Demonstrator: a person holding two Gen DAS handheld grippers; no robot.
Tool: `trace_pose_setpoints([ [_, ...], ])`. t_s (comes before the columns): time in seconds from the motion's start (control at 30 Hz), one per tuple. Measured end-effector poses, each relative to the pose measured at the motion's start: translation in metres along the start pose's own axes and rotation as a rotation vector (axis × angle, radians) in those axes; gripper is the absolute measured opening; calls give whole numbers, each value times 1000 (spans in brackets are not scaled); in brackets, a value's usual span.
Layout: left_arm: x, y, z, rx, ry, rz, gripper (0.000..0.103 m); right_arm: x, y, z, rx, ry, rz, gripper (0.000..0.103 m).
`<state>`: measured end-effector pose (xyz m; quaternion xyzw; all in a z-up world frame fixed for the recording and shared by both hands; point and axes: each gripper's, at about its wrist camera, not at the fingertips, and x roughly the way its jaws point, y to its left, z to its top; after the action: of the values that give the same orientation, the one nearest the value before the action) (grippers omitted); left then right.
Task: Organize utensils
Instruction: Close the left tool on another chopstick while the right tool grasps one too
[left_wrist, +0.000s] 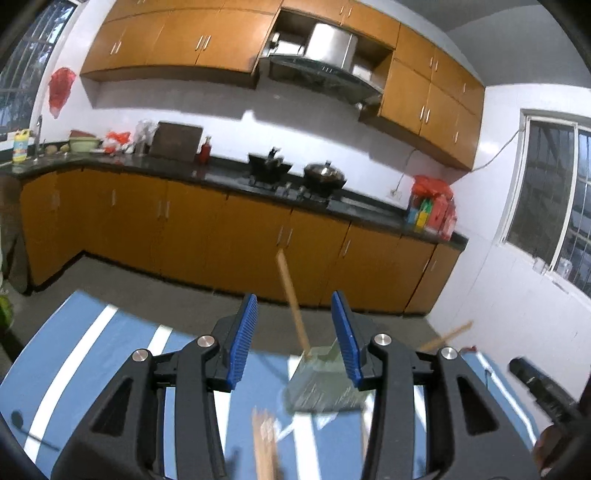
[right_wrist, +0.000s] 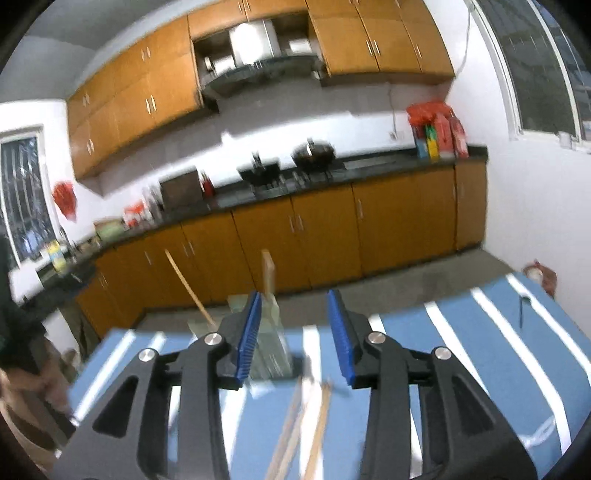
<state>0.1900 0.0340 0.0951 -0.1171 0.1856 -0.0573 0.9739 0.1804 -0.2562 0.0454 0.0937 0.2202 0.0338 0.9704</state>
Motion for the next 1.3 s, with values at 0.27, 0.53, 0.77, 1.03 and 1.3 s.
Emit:
trace_pose_setpoints([
  [0.27,2,24,-96,51,230,68,43,66,-20,-128,58,397,-11,15],
  [0.53,20,39,-159,-15,423,42,34,73,-8,-152,42,454,4,13],
  [0.77,21,36,-178,0,476,16,29,72,-10,-146,-18,436,-116,8],
  [1.03,21,32,-193,15,515,-22,22,69,-20,-147,-4,424,-122,8],
  [1.3,25,23,-201,61,546,-8,19,69,-20,-147,-3,422,-115,8],
])
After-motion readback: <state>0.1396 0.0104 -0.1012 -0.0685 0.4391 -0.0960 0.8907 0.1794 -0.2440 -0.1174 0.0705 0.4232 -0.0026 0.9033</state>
